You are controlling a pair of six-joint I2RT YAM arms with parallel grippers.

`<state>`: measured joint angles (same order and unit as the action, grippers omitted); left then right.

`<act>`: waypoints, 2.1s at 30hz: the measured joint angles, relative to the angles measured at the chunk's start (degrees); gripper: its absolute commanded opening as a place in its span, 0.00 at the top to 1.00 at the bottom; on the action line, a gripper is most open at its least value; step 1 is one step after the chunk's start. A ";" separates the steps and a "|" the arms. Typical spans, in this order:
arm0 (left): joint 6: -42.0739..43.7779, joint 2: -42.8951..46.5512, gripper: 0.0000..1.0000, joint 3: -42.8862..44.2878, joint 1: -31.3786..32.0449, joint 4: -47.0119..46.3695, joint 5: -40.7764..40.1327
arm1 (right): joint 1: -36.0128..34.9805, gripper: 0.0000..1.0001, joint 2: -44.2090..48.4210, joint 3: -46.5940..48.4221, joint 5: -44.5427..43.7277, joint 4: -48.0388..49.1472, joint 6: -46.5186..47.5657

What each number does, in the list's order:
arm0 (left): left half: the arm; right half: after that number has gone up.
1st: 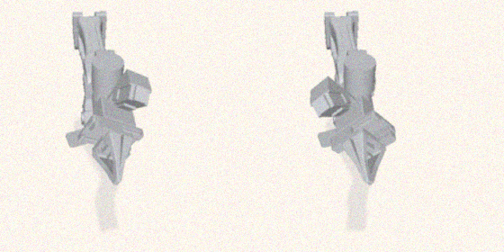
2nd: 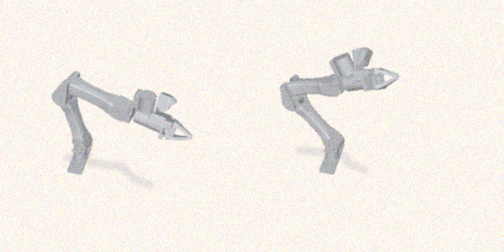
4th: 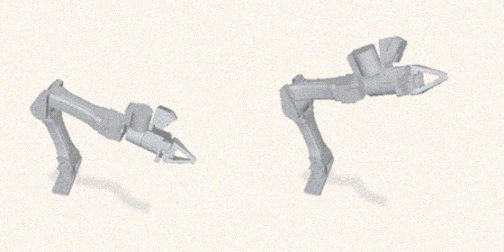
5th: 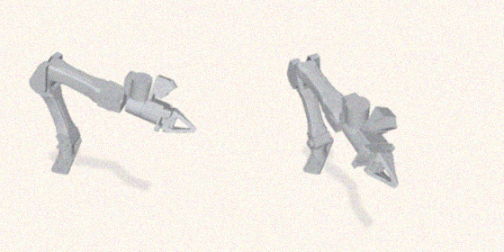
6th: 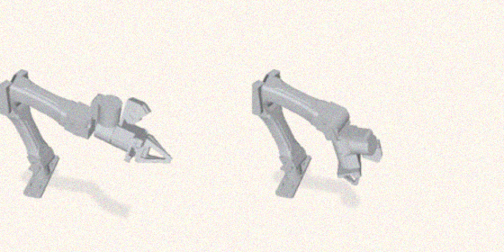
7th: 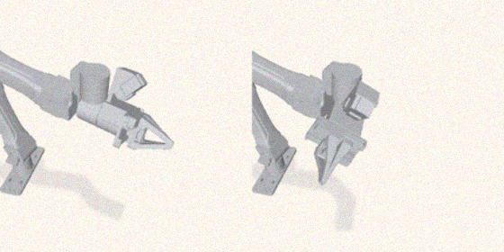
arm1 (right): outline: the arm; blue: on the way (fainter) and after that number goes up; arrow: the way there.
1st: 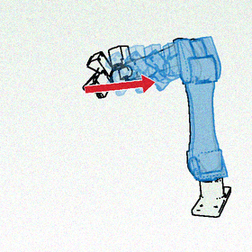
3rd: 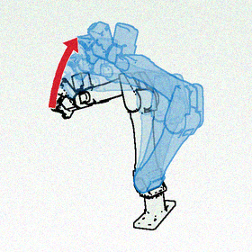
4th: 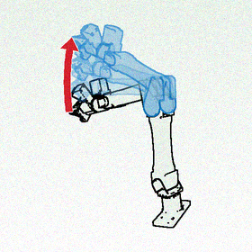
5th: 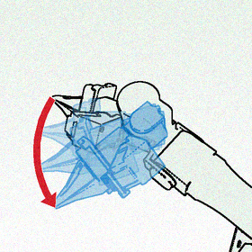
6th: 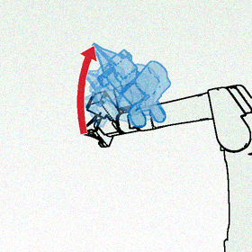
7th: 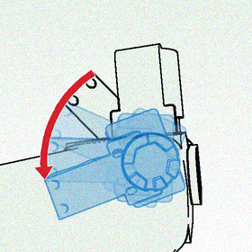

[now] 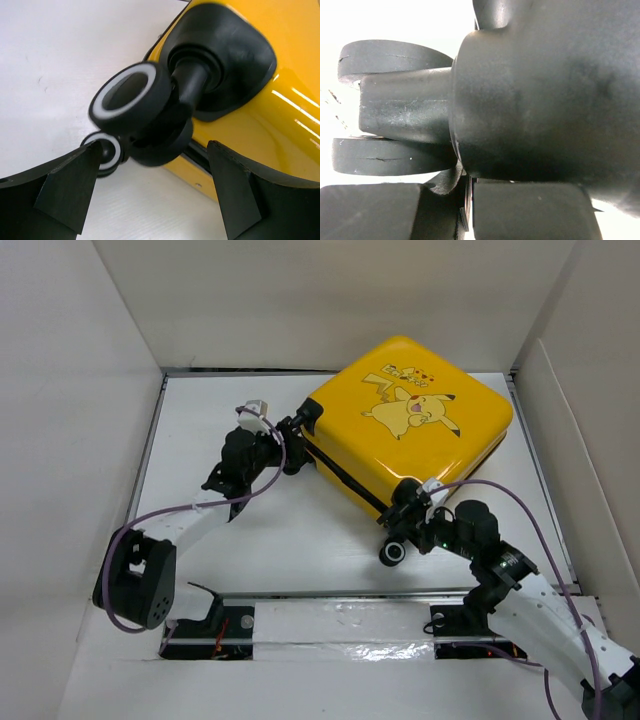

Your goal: Pack the luggage

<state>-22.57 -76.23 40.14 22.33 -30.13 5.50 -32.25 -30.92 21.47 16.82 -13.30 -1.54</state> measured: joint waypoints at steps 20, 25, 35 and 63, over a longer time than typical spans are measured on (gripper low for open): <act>12.22 -10.34 0.17 11.54 -0.96 2.69 0.85 | 0.07 1.00 0.26 -0.33 0.31 0.35 0.02; 15.26 -11.17 0.25 13.79 -0.79 5.70 1.55 | 0.07 1.00 0.24 -0.33 0.37 0.37 0.04; 21.16 -11.56 0.80 17.99 -0.31 10.10 7.67 | 0.13 1.00 1.51 -0.74 0.33 0.70 0.07; 14.88 -12.37 1.00 11.04 -1.07 -4.68 11.32 | 0.55 1.00 1.53 -1.03 -1.62 0.66 -1.29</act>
<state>-7.68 -88.60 51.18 21.26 -34.81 16.82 -31.70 -29.39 20.45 15.20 -12.64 -2.83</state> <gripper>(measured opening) 0.480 0.011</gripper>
